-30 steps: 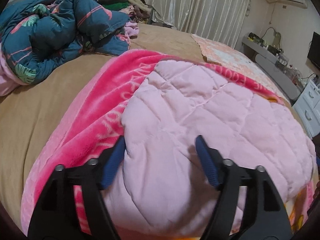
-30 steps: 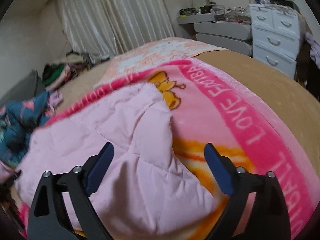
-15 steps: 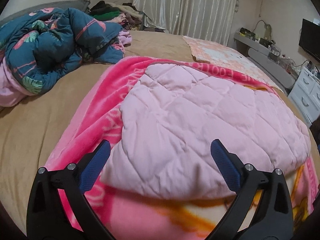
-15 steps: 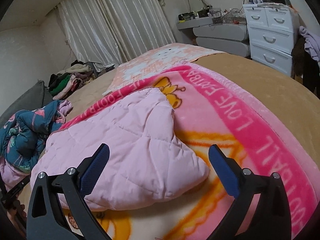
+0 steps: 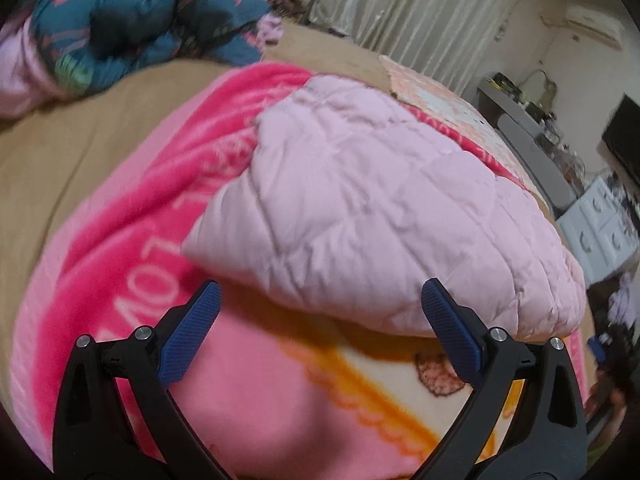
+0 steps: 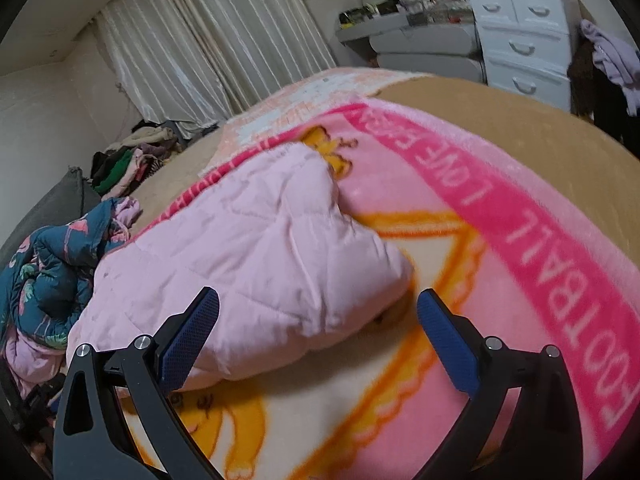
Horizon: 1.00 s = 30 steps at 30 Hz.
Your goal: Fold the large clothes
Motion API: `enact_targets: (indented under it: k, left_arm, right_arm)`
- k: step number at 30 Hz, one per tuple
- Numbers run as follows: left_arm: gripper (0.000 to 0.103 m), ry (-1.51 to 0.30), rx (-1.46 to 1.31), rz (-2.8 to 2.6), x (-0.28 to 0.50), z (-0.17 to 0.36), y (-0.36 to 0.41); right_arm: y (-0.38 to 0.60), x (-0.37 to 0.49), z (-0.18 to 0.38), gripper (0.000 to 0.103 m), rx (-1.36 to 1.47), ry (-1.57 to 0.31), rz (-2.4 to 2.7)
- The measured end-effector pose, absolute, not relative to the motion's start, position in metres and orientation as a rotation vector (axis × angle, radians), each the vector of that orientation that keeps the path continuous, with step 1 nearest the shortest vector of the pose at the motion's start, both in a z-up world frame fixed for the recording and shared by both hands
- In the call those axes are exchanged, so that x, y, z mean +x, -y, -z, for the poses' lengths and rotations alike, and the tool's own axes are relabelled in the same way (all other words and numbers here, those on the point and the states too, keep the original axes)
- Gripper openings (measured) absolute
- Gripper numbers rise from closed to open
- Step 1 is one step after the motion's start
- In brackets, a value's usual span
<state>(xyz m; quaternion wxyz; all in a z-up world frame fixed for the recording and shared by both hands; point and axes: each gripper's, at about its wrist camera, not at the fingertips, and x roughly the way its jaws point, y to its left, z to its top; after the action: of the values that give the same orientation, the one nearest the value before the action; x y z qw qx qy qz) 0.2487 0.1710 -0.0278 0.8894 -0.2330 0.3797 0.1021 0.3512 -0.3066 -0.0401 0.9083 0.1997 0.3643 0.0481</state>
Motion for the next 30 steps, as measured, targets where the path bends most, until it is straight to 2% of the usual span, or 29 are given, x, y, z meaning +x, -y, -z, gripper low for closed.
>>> enact_targets:
  k: [5,14,28,29,30]
  left_arm:
    - [0.094,-0.807,-0.543,-0.236,0.252,0.046,-0.178]
    - [0.094,-0.825,-0.869,-0.107,0.280,0.084,-0.199]
    - [0.095,-0.773,-0.929,-0.062,0.315,0.097,-0.200]
    - [0.095,-0.768,-0.931,-0.061,0.316,0.096,-0.200]
    - [0.095,-0.763,-0.933,-0.060,0.318,0.096,-0.200]
  right_arm:
    - [0.303,0.359,0.056,0.099,0.423,-0.792,-0.088]
    - [0.309,0.392,0.085,0.099,0.627,-0.853,-0.194]
    - [0.301,0.437,0.110,0.099,0.778,-0.914,-0.315]
    - [0.300,0.438,0.109,0.097,0.777,-0.913,-0.320]
    - [0.299,0.438,0.107,0.090,0.766,-0.907,-0.327]
